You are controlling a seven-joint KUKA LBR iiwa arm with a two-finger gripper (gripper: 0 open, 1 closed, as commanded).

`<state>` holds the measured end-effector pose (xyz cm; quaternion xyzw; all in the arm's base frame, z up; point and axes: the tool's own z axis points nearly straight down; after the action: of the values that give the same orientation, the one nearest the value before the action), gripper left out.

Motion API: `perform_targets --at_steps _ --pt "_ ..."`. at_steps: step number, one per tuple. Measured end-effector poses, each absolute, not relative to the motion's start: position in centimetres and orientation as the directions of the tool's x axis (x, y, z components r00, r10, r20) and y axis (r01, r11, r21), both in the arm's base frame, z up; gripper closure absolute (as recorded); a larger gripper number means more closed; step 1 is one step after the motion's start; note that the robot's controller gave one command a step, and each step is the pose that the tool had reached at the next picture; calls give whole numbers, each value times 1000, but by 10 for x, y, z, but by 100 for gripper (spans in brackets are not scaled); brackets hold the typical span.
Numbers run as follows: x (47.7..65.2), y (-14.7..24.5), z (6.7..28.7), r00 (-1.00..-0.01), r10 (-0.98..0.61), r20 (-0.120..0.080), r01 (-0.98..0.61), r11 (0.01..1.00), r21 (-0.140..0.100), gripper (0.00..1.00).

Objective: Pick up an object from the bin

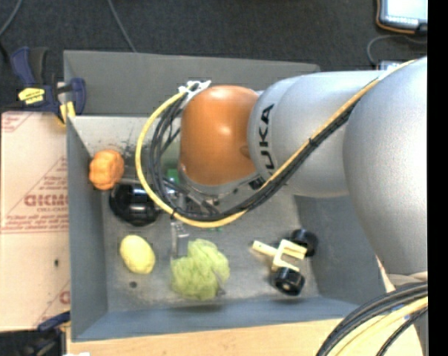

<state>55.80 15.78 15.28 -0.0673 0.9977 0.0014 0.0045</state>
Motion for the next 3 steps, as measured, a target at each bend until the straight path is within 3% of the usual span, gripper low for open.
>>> perform_targets --at_steps 1,2,3 --pt "579 141 136 -995 -104 -11 -104 995 4 0" --pt "569 99 137 -966 -260 -9 -260 966 0 0" --pt "553 97 146 -944 -329 -10 -329 944 -4 0"
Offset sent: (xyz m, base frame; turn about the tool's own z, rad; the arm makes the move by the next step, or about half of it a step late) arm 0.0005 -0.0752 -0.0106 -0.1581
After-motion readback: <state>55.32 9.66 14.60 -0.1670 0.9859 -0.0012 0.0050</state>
